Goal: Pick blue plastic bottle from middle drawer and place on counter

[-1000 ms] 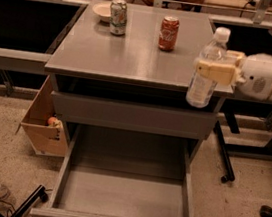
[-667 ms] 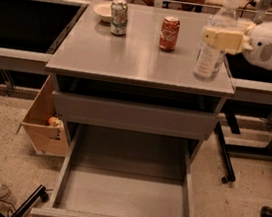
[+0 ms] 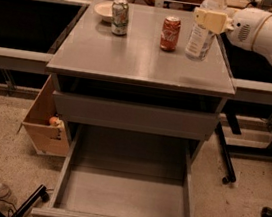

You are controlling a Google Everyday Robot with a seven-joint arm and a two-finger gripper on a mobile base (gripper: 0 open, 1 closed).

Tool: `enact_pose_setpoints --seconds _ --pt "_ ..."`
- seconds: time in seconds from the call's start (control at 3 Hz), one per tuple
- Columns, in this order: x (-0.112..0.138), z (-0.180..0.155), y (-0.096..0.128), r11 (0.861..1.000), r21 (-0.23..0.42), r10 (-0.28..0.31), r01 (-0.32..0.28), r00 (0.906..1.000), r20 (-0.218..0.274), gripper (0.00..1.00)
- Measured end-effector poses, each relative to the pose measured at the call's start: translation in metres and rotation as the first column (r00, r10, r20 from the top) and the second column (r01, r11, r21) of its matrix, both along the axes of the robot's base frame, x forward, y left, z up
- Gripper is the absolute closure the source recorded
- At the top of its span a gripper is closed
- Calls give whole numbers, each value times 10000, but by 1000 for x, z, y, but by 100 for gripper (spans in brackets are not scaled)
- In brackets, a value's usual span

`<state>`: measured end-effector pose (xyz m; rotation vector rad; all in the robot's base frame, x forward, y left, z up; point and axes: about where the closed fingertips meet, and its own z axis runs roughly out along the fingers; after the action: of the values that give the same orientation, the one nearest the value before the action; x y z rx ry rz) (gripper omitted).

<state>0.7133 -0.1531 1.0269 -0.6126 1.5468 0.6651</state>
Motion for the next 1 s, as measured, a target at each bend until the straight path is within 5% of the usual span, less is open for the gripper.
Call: enact_pose_setpoints --seconds 0.67,1.0 --pt "52 -84 8 9999 138 -13 25 9960 -896 100" --pt "58 -93 11 9999 130 41 -27 9937 -1121 100"
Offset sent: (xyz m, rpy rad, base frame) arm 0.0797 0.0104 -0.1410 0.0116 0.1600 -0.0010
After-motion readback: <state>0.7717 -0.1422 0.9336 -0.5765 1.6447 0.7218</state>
